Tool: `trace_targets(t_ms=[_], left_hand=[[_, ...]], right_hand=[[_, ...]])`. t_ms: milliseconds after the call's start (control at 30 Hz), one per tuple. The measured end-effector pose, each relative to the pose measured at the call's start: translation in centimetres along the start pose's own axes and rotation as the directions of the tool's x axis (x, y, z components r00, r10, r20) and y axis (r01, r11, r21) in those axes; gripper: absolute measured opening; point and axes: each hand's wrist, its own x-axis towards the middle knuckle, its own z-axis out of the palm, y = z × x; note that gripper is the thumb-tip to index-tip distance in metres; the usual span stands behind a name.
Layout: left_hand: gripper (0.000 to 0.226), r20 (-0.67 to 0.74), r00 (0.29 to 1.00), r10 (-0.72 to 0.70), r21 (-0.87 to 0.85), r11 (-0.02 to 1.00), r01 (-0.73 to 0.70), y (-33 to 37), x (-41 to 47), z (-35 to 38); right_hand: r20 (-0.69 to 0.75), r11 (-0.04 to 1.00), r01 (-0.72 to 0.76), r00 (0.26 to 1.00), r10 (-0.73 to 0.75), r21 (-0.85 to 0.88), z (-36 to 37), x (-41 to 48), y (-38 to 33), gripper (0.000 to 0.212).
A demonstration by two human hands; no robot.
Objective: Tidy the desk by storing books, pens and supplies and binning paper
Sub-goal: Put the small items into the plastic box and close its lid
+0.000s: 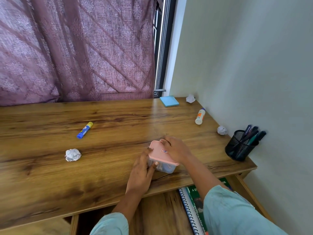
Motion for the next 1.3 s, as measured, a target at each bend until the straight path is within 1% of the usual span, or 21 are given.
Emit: trace_targets(t_ms=[67,167,233,267,300,333,367,400,467,567,733,833,900,967,1033,1100,1133,1200,1300], left_hand=[[0.05,-0.002,1.0,0.004,-0.009,1.0,-0.004,0.2,0.0,-0.1],[0.052,0.006,0.999,0.036,-0.032,0.999,-0.036,-0.1,-0.1,0.0],[0.059,0.008,0.999,0.039,-0.152,0.988,-0.037,-0.3,-0.1,0.1],[0.056,-0.005,1.0,0.006,-0.236,0.972,-0.007,-0.1,0.0,0.1],[0.049,-0.03,0.997,-0.069,-0.334,0.941,0.055,0.5,0.2,0.1],[0.041,-0.043,0.983,-0.18,-0.437,0.888,0.143,1.1,0.7,0.1],[0.037,-0.045,0.957,-0.287,-0.508,0.831,0.225,1.5,1.4,0.2],[0.036,-0.045,0.934,-0.355,-0.527,0.803,0.279,1.8,2.1,0.1],[0.034,-0.062,0.915,-0.399,-0.457,0.826,0.329,2.5,3.3,-0.1],[0.024,-0.132,0.893,-0.431,-0.31,0.873,0.376,3.5,4.3,-0.6],[0.025,-0.213,0.905,-0.367,-0.166,0.927,0.337,3.9,4.3,-0.6],[0.025,-0.27,0.913,-0.305,-0.129,0.951,0.279,4.0,4.2,-0.3],[0.024,-0.273,0.912,-0.306,-0.17,0.948,0.268,4.0,4.2,-0.1],[0.023,-0.26,0.909,-0.327,-0.229,0.935,0.271,3.7,4.3,0.0],[0.02,-0.209,0.905,-0.369,-0.314,0.902,0.295,3.1,4.5,0.1],[0.019,-0.089,0.896,-0.436,-0.411,0.835,0.366,3.2,4.9,0.0],[0.022,-0.023,0.886,-0.463,-0.444,0.799,0.406,3.6,5.2,-0.1],[0.025,0.056,0.87,-0.491,-0.489,0.746,0.452,4.4,6.3,-0.4],[0.016,0.092,0.834,-0.544,-0.49,0.704,0.514,5.1,7.7,-0.6]], right_hand=[[-0.006,1.0,0.003,1.0,-0.003,0.017,0.2,0.2,0.2,0.034],[-0.022,1.0,-0.007,1.0,0.006,-0.005,0.3,0.0,0.2,0.035],[-0.029,0.999,-0.015,0.999,0.014,-0.034,0.3,-0.1,0.0,0.037],[-0.029,0.998,-0.013,1.0,0.011,-0.055,0.2,-0.3,-0.2,0.038],[-0.03,0.997,-0.01,1.0,0.007,-0.074,0.1,-0.3,-0.3,0.039],[-0.032,0.996,-0.008,0.999,0.006,-0.092,0.0,-0.4,-0.4,0.039],[-0.033,0.994,-0.009,0.999,0.005,-0.11,0.0,-0.5,-0.5,0.04],[-0.036,0.992,-0.012,0.999,0.008,-0.123,0.1,-0.6,-0.5,0.04],[-0.049,0.991,-0.034,0.998,0.028,-0.132,0.2,-0.6,-0.4,0.041],[-0.053,0.989,-0.058,0.997,0.051,-0.139,0.5,-0.3,-0.2,0.042],[-0.056,0.987,-0.064,0.997,0.056,-0.144,0.6,-0.1,-0.1,0.043],[-0.049,0.988,-0.058,0.997,0.051,-0.143,0.7,-0.1,0.0,0.043],[-0.046,0.989,-0.059,0.998,0.053,-0.135,0.7,-0.1,0.0,0.043],[-0.049,0.989,-0.056,0.998,0.05,-0.133,0.7,-0.1,0.0,0.043],[-0.051,0.99,-0.056,0.997,0.05,-0.13,0.6,-0.2,0.0,0.043],[-0.047,0.99,-0.053,0.998,0.047,-0.13,0.5,-0.2,0.0,0.044],[-0.045,0.99,-0.052,0.998,0.046,-0.129,0.5,-0.1,0.0,0.045],[-0.04,0.99,-0.058,0.998,0.053,-0.125,0.6,0.0,0.0,0.046],[-0.036,0.988,-0.05,0.998,0.045,-0.144,0.7,0.0,0.0,0.046]])
